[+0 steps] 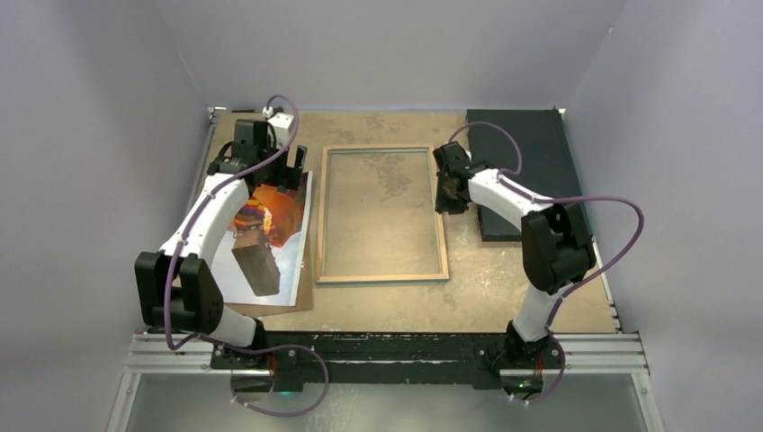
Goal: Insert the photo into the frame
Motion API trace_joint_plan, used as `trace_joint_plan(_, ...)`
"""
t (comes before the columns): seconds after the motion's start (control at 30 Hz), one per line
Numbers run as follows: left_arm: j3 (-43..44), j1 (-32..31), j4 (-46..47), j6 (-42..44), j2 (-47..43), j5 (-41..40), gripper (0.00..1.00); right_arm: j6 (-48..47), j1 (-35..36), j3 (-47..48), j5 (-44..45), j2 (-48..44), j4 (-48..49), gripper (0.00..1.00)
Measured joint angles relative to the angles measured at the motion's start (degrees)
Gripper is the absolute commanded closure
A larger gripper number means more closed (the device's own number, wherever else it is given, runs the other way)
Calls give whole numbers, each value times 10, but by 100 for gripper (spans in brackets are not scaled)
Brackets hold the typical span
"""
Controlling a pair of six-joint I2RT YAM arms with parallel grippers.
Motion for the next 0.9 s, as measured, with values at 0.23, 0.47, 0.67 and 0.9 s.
trace_joint_plan(0.23, -7, 0, 8, 12, 0, 0, 7, 24, 2, 0, 48, 38, 0, 67)
trace_joint_plan(0.47, -43, 0, 12, 20, 3, 3, 8, 61, 39, 0, 59, -1, 21, 66)
trace_joint_plan(0.67, -87, -9, 45, 20, 23, -2, 18, 95, 87, -8, 40, -16, 73, 69)
trace_joint_plan(0.9, -100, -82, 70, 17, 85, -26, 26, 130, 77, -93, 21, -1, 101, 70)
